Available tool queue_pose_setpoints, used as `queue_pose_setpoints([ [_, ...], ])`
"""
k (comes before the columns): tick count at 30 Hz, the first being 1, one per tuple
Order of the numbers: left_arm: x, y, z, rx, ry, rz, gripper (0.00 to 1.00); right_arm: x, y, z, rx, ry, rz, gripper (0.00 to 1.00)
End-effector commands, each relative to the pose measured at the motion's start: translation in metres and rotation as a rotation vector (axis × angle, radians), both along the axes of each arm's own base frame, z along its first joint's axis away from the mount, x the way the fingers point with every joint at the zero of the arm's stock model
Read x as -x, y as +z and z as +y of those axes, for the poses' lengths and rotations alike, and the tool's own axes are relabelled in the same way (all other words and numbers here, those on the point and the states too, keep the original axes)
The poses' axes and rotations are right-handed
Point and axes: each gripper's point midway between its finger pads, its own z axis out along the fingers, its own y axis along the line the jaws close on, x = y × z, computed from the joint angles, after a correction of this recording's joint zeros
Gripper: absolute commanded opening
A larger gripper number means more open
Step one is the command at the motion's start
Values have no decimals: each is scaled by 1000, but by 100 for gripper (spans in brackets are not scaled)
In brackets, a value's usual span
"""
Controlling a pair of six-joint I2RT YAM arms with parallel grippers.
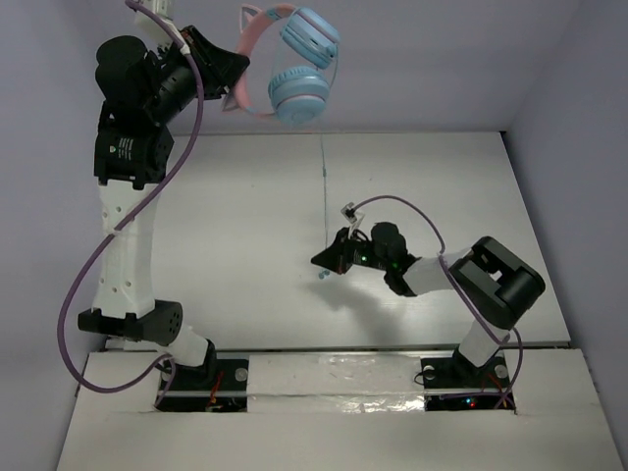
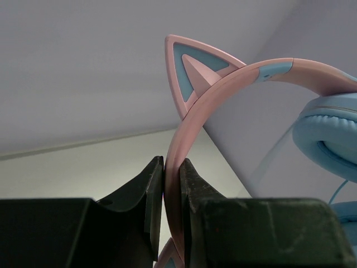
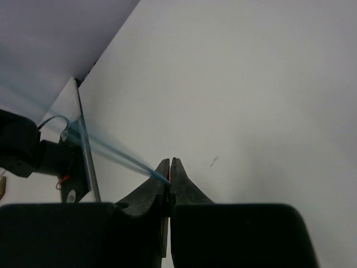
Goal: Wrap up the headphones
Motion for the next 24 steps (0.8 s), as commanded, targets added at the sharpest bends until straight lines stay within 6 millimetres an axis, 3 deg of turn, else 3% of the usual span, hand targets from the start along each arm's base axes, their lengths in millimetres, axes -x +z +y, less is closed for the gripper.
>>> queue_pose_setpoints([
  [1, -27, 31, 27, 108, 134, -89, 0, 22, 18, 12, -30, -33, -20, 0],
  [2, -36, 24, 32, 121, 154, -67, 0, 30, 6, 10, 6, -35, 10, 0],
  [7, -62, 9, 62, 127, 322, -52, 0, 49, -4, 14, 92, -69, 49, 0],
  [8, -66, 3, 64, 123, 337, -43, 0, 63, -6, 18, 119, -42, 52, 0],
  [11, -74, -9, 68, 124, 362, -23, 0, 76, -8, 25, 179, -41, 45, 0],
  [19, -92, -59, 84, 140, 474, 54, 0, 106, 13, 46, 305, -26, -19, 0],
  [24, -104, -106, 73, 171, 431, 125, 0, 112, 34, 55, 380, -27, -58, 0],
])
